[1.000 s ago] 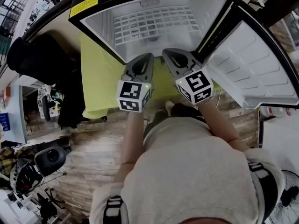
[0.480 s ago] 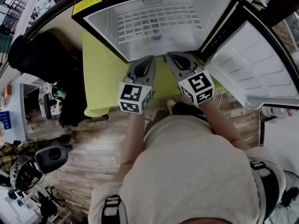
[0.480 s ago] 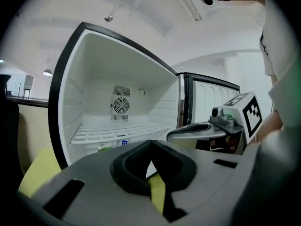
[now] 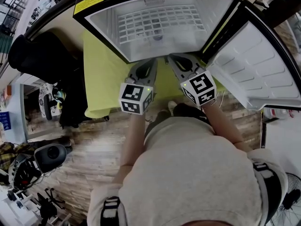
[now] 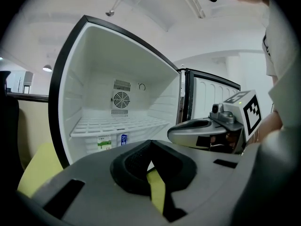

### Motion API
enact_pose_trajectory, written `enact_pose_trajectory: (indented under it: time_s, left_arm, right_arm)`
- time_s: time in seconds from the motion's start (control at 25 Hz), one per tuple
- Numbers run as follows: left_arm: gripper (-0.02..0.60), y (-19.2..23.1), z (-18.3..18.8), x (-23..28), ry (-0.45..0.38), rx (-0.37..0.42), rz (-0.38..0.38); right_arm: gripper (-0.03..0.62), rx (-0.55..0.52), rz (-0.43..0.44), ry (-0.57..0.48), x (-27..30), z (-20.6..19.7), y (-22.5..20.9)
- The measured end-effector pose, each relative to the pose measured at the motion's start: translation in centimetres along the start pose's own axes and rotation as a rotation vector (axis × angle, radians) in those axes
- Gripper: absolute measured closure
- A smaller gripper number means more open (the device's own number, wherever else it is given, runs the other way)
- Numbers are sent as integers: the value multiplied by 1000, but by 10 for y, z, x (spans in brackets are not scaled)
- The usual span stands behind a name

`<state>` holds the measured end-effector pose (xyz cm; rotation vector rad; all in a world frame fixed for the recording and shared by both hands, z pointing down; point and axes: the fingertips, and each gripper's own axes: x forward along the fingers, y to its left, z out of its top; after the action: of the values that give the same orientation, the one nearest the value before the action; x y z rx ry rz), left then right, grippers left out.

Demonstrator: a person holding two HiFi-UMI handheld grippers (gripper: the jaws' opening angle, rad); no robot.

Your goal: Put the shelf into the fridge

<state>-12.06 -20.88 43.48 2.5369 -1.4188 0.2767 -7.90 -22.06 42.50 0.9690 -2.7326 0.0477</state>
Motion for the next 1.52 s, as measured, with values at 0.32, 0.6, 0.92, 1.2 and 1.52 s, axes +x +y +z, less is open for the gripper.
enact_pose_trajectory:
  time_s: [0.32,0.6,0.92,1.2,1.52]
  left_arm:
    - [569,-1,-1,1,-1,-31,-4]
    - [569,-3,-2,6,2,-34,-6]
    - [569,-6,-2,11,10,-19,-17]
    - [569,-7,-1,14,9,-44,-22]
    - [569,-9,-4,16,14,-57,-23]
  right_arm:
    - [583,0,24,4,-2,-2,2]
    - [583,24,36,-8,-2,0,2]
    - [583,31,41,-10,-4,0,0]
    - [583,44,38,-44,-4,8,-3]
    - [583,29,20,-63,-7,12,-8]
